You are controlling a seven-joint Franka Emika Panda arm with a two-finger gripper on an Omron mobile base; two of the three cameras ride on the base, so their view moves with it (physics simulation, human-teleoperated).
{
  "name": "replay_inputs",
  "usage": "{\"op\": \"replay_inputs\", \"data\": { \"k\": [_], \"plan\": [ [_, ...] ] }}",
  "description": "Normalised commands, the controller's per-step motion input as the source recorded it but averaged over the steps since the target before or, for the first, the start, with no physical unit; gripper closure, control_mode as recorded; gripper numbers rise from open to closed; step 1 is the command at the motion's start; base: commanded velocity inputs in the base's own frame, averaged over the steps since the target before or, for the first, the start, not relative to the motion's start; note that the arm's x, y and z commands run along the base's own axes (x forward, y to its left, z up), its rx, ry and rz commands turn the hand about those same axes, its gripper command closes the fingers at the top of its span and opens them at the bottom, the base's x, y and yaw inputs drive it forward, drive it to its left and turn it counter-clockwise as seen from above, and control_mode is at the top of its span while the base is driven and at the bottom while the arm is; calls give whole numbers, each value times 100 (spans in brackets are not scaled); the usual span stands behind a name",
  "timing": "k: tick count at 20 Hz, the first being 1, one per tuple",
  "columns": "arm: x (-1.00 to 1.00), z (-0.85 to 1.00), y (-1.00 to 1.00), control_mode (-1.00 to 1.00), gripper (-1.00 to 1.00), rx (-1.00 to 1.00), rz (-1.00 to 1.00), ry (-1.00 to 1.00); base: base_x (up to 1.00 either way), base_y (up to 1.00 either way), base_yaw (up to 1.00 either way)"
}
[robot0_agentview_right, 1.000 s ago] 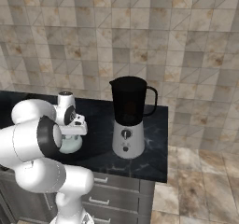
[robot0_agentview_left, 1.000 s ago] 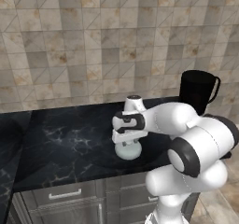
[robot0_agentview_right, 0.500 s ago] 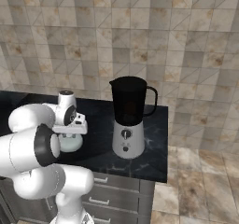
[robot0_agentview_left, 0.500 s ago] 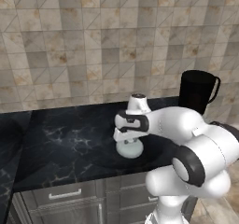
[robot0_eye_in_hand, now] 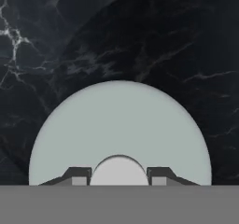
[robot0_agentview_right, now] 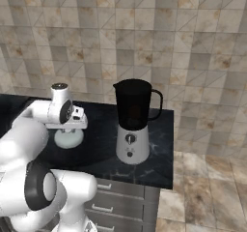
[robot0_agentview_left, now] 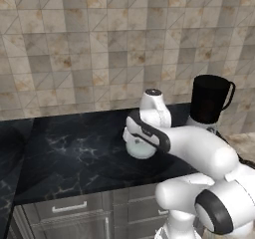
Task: Open the blender lid, put the apple in the blender, close the lid, and start the blender.
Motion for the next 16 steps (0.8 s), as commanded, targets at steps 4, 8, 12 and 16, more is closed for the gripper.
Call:
{"op": "replay_inputs", "data": {
  "k": [4, 8, 12, 16],
  "plan": [
    [0, 100, 0, -100, 100, -7, 0, -15, 0, 0, 0],
    [-1, 100, -14, -100, 100, -6, 0, -12, 0, 0, 0],
    [-2, 99, -30, -100, 100, -4, -1, -10, 0, 0, 0],
    [-1, 100, -44, -100, 100, -2, -2, -5, 0, 0, 0]
  ]
}}
